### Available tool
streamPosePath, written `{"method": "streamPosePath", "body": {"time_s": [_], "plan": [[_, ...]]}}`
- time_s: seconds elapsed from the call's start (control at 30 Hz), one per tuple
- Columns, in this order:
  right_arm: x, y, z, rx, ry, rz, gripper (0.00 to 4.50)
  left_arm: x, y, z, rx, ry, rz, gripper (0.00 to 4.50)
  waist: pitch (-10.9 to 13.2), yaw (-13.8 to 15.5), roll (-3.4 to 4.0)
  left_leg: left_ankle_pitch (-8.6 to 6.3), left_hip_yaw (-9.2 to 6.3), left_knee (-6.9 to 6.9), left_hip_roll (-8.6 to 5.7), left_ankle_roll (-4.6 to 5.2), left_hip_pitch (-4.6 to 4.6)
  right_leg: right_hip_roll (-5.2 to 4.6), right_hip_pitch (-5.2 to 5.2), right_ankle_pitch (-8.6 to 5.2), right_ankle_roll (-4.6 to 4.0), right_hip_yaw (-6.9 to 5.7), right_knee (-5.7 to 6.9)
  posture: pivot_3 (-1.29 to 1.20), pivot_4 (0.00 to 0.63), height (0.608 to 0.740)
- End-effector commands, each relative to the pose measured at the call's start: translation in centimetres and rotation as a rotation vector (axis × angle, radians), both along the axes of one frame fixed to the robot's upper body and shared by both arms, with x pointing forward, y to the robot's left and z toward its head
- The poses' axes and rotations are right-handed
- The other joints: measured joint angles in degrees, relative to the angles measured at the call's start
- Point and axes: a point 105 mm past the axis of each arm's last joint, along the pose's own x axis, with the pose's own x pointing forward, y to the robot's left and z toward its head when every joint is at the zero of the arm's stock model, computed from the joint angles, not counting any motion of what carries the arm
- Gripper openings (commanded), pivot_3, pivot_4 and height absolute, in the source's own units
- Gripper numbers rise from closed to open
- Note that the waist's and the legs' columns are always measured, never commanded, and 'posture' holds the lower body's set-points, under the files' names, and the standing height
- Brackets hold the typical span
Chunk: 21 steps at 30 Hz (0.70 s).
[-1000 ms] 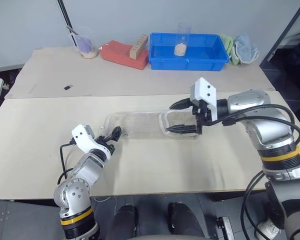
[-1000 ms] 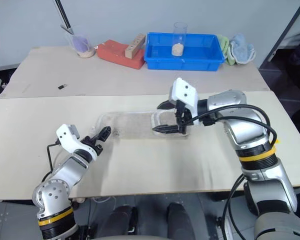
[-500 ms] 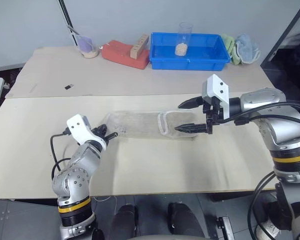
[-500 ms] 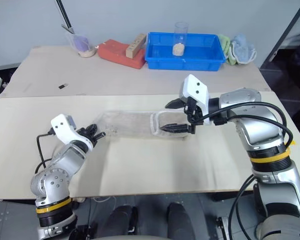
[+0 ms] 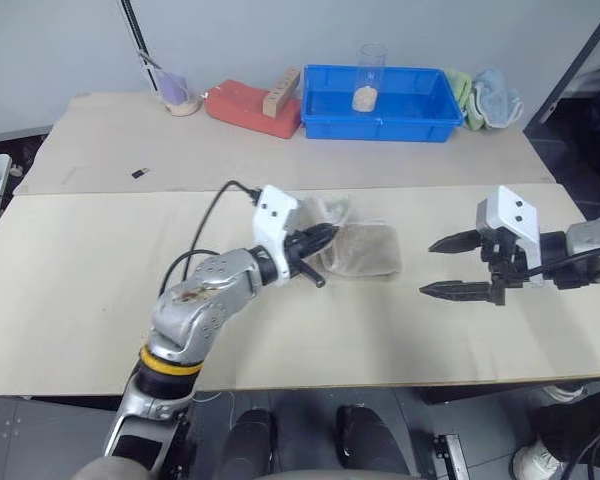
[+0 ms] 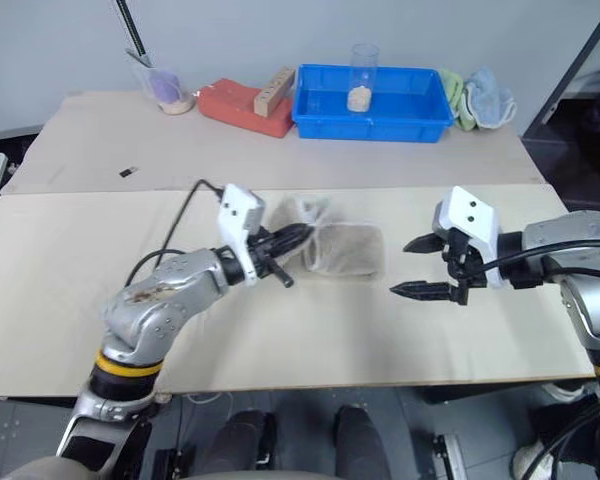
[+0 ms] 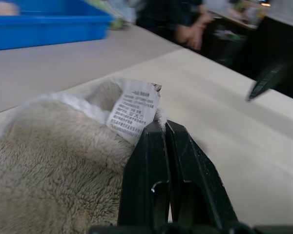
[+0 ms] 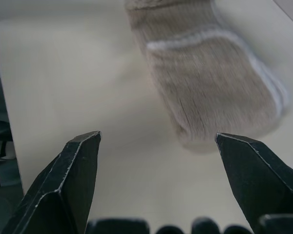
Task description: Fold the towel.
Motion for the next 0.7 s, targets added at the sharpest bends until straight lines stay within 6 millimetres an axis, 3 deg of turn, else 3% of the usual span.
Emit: {"method": "streamPosePath", "body": {"time_s": [0.03, 0.23, 0.37, 0.57, 0.6, 0.7], "plan": [[-0.8, 0.2, 1.5, 0.007, -0.059, -0.01, 4.16, 0.2, -2.6, 0.1, 0.012, -0.064, -0.097, 0.01, 0.0, 0.03, 0.0, 0.0, 0.1, 0.02, -0.01, 0.0, -0.01, -0.01, 0.01, 0.0, 0.0, 0.01, -0.01, 0.0, 0.15, 0.74], [-0.9, -0.1, 1.8, 0.016, -0.078, -0.062, 4.16, 0.4, -4.9, -1.0, 0.047, -0.112, -0.158, 0.01, 0.01, -0.16, -0.01, -0.01, 0.18, 0.01, 0.01, 0.01, -0.03, 0.0, -0.04, -0.01, 0.02, 0.08, -0.07, 0.0, 0.15, 0.74], [-0.6, -0.2, 2.0, 0.03, -0.095, -0.093, 4.16, 0.2, -5.2, -0.7, 0.03, -0.133, -0.197, 1.34, 0.01, -0.03, -0.02, 0.0, 0.17, 0.02, 0.0, 0.02, -0.04, -0.01, -0.03, 0.0, 0.03, 0.07, -0.05, 0.0, 0.15, 0.74], [0.7, 0.2, 2.7, 0.093, -0.136, -0.135, 4.16, -2.1, -4.2, 2.4, -0.045, -0.288, -0.328, 4.17, 0.01, -0.13, -0.01, 0.0, 0.17, 0.02, 0.02, 0.02, -0.05, -0.01, -0.05, 0.0, 0.05, 0.08, -0.04, 0.0, 0.15, 0.74], [1.2, 0.4, 2.8, 0.11, -0.148, -0.148, 4.16, -2.4, -3.2, 2.8, -0.028, -0.338, -0.343, 4.48, 0.01, -0.3, -0.03, -0.01, 0.17, 0.02, 0.02, 0.02, -0.04, -0.01, -0.04, 0.0, 0.05, 0.08, -0.03, 0.0, 0.15, 0.74], [2.5, 0.8, 2.9, 0.161, -0.175, -0.2, 4.16, -2.1, -0.1, 2.9, 0.052, -0.406, -0.336, 4.48, 0.0, -0.63, 0.0, 0.0, 0.15, -0.01, 0.07, 0.01, 0.03, 0.02, -0.04, 0.0, 0.04, 0.11, 0.04, 0.0, 0.15, 0.74]]}}
